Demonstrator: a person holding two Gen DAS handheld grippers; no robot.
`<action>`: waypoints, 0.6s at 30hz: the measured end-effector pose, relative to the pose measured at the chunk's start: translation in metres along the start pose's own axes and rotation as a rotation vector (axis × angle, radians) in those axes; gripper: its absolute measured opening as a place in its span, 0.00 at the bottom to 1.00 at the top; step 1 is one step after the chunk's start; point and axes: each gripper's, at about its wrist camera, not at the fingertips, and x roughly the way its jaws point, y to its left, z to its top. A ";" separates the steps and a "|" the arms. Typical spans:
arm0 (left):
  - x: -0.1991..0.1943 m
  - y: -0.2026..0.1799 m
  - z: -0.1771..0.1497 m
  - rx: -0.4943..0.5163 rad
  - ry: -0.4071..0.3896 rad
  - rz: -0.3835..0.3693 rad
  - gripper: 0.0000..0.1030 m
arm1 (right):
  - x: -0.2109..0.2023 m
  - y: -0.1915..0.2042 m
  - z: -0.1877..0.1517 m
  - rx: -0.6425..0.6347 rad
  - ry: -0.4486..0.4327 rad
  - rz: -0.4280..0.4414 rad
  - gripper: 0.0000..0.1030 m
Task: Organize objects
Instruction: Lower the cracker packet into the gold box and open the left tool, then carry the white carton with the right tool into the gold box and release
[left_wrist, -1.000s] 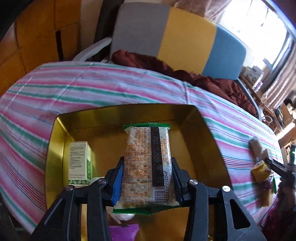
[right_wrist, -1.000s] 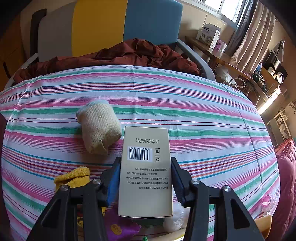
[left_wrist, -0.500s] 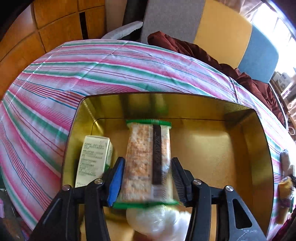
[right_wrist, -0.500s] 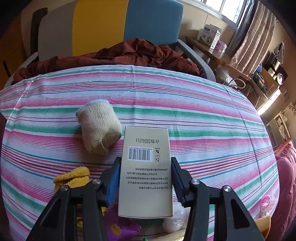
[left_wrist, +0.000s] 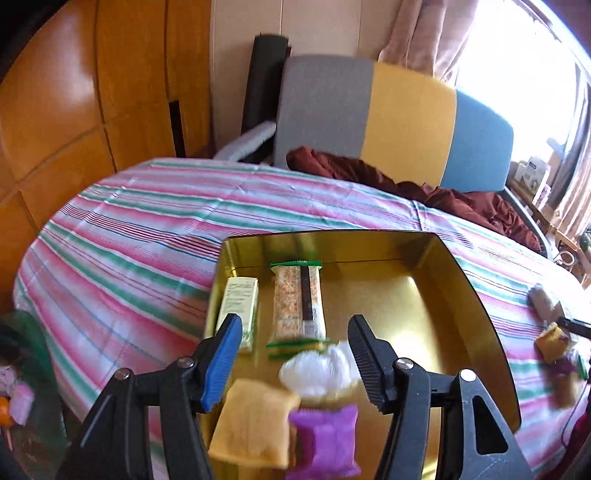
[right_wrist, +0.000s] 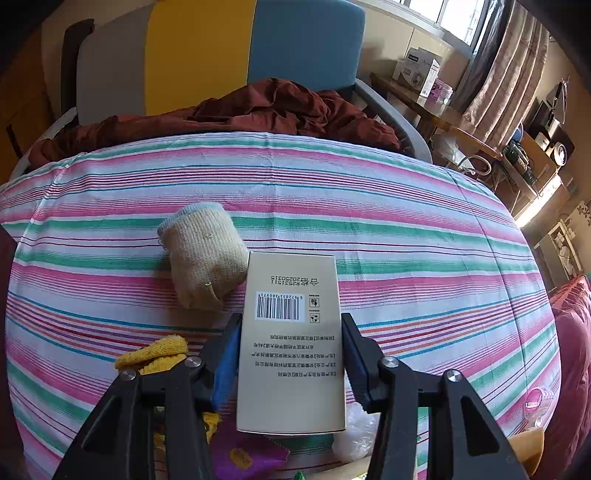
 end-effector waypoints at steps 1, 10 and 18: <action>-0.007 0.000 -0.004 0.001 -0.011 0.004 0.59 | 0.000 0.000 0.000 0.001 -0.001 -0.004 0.49; -0.040 0.011 -0.035 0.035 -0.061 0.035 0.59 | -0.039 0.000 0.014 0.051 -0.111 -0.017 0.49; -0.040 0.020 -0.047 0.008 -0.050 0.024 0.59 | -0.098 0.065 0.033 -0.044 -0.220 0.119 0.49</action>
